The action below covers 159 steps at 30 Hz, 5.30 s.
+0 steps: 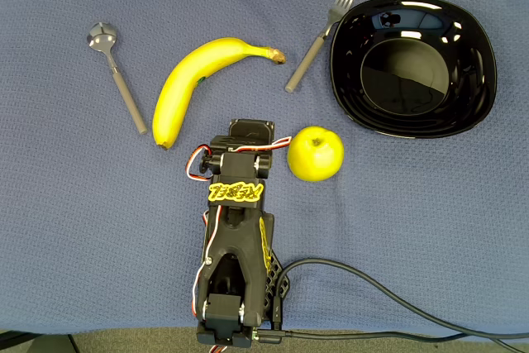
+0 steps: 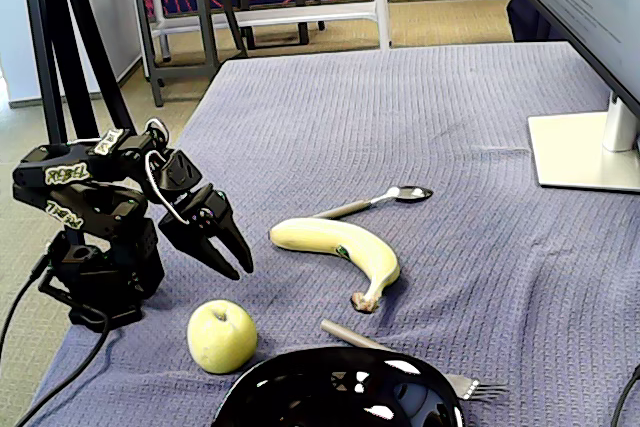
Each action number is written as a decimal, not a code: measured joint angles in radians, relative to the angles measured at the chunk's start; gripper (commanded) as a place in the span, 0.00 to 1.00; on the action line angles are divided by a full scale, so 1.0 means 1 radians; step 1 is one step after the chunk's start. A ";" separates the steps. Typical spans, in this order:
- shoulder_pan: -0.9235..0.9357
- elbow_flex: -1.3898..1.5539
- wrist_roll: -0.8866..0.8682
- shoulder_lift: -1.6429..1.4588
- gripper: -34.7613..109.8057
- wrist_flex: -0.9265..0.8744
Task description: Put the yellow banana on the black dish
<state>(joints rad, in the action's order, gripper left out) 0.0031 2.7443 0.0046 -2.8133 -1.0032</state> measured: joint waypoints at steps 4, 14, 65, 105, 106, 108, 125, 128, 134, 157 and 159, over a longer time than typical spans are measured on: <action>0.000 0.017 0.000 0.000 0.24 0.000; 0.014 0.018 0.009 -0.002 0.24 0.000; -0.261 -0.862 0.851 1.055 0.49 0.005; -0.345 -1.109 0.698 1.457 0.48 -0.041; -0.347 -1.118 0.698 1.465 0.48 -0.041; -0.353 -1.134 0.701 1.479 0.47 -0.041; -0.387 -1.197 0.689 1.526 0.43 -0.044; -0.380 -1.197 0.687 1.526 0.43 -0.044; -0.382 -1.197 0.678 1.526 0.41 -0.044; -0.371 -1.206 0.667 1.523 0.24 -0.034; -0.371 -1.206 0.658 1.522 0.24 -0.034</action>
<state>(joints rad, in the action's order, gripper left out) -0.3682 1.5386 0.6627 -1.2916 -1.0370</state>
